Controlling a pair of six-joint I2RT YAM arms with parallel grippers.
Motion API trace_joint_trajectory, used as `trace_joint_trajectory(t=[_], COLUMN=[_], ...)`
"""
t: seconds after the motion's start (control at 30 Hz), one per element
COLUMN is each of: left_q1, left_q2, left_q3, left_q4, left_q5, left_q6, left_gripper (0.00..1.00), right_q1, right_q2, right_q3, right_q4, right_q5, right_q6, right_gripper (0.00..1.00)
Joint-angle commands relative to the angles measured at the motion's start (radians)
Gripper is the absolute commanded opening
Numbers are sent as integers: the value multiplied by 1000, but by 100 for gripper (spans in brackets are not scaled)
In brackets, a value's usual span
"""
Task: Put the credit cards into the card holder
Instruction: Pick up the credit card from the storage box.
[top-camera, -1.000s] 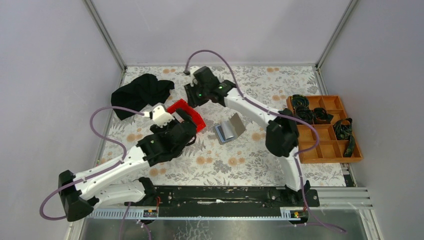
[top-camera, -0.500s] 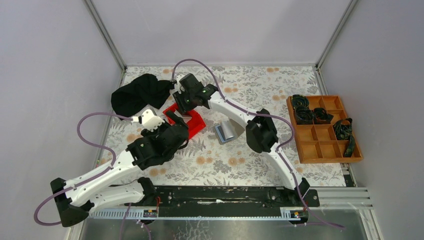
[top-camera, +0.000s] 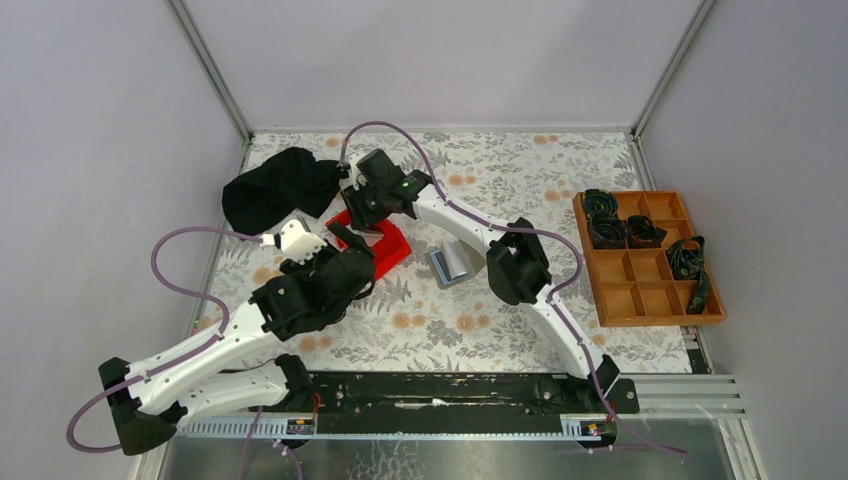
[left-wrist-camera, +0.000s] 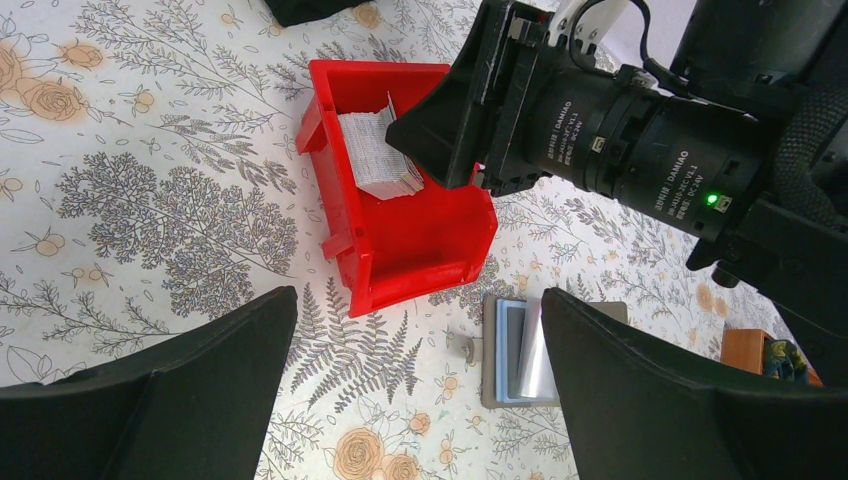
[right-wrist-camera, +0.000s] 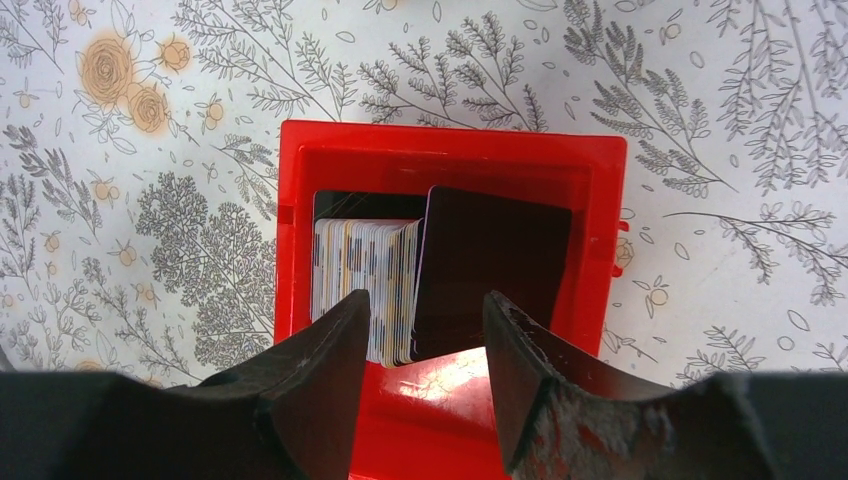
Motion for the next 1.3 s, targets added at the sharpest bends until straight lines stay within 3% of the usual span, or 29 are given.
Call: trace_joint_trajectory(t=[0.0,0.4,0.63,1.27], left_q1=[2,8,11,13], left_q2=[-5,-26,-38,-36], left_q3=[-5,-16,-30,-53], left_q4=[-27,-30,-33,-10], left_q5=[-38,-37,-34,-20], left_q6=[-20,3,2,-15], left_gripper=[99,99,98,98], right_q1=[8,7,7,8], right_q2=[16,75,73,4], right_q3=[51,78,78,49], right_q4=[33,60,69,84], right_q5=[-52,-157,-183,-191], right_q6=[0,59,81,105], right_gripper=[53,52,37,35])
